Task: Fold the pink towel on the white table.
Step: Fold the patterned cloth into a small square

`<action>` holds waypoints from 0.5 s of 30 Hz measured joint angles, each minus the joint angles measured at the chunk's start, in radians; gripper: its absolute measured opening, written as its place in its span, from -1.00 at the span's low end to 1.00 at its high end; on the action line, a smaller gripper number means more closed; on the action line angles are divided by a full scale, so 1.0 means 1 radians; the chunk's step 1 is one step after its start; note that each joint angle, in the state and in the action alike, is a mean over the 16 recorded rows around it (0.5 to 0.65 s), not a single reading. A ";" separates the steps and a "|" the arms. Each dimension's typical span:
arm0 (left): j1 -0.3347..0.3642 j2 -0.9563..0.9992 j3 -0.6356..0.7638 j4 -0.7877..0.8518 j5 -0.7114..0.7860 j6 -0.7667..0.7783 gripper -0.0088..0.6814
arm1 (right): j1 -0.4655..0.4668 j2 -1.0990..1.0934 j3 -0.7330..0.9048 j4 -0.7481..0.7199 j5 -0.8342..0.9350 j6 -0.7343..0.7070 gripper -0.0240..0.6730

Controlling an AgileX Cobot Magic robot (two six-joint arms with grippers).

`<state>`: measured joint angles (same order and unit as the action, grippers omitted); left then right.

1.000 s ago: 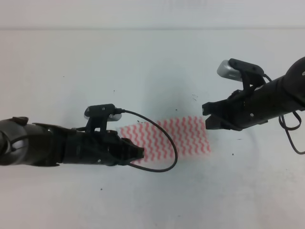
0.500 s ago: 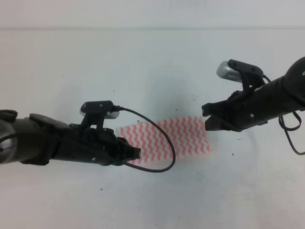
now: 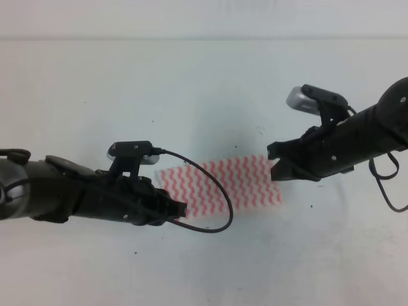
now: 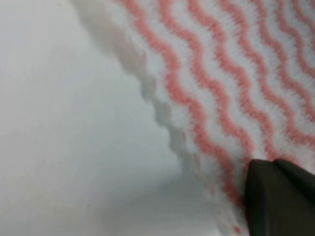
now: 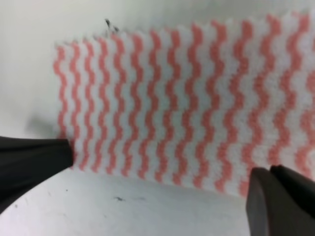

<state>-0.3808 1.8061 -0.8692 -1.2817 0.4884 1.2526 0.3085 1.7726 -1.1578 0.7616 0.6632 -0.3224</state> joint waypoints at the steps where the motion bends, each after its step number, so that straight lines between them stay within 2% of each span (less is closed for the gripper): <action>1: 0.000 0.000 0.000 0.000 0.000 0.000 -0.99 | 0.000 0.003 0.000 0.001 0.002 -0.001 -0.98; 15: 0.000 0.000 0.000 0.004 -0.001 -0.002 -0.99 | 0.000 0.082 0.000 0.009 0.027 -0.019 -0.98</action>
<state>-0.3808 1.8058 -0.8691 -1.2777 0.4871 1.2507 0.3087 1.8547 -1.1579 0.7703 0.6905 -0.3409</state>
